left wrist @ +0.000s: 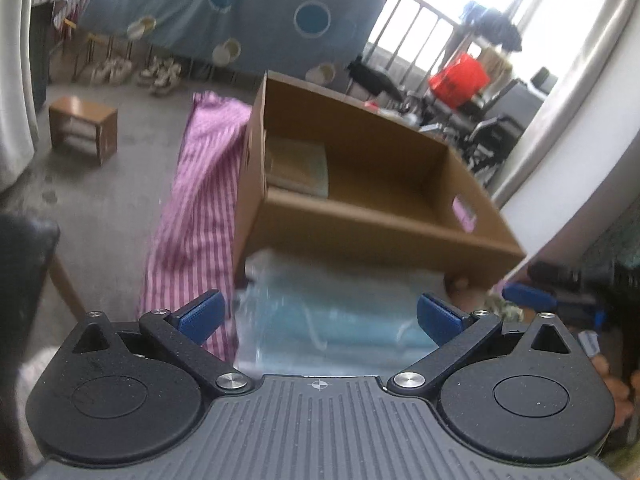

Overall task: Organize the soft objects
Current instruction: 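Close the left tool on the blue face-mask pack and lift it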

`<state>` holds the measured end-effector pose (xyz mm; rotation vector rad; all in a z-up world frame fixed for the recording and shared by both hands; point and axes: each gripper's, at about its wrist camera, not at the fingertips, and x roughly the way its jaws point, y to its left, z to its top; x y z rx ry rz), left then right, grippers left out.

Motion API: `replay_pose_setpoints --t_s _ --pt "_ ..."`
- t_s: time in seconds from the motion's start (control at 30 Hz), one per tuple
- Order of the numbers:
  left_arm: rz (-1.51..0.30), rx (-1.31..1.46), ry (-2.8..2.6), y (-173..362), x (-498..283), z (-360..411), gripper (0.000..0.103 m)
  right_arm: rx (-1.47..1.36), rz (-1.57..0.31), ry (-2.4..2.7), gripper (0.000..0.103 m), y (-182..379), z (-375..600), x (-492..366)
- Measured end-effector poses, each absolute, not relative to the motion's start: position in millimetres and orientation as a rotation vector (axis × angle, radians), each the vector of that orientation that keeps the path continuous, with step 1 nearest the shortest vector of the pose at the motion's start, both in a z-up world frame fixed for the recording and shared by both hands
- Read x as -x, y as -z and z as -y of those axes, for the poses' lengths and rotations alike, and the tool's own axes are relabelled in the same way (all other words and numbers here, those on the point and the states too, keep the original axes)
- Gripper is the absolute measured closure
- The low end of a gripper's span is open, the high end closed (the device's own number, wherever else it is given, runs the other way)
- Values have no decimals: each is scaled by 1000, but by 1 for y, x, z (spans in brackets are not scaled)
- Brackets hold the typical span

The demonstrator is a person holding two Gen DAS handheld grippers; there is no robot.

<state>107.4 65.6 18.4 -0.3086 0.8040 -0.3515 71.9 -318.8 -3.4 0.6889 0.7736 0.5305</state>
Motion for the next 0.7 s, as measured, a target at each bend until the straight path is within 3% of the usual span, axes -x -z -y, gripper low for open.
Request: replay_pose_setpoints --t_s 0.2,0.7 --pt "-830 236 348 -2 -112 -55 8 -732 -833 -384 49 38 323 -54" --pt "-883 275 379 10 -117 -46 8 -759 -908 -401 51 58 302 -72"
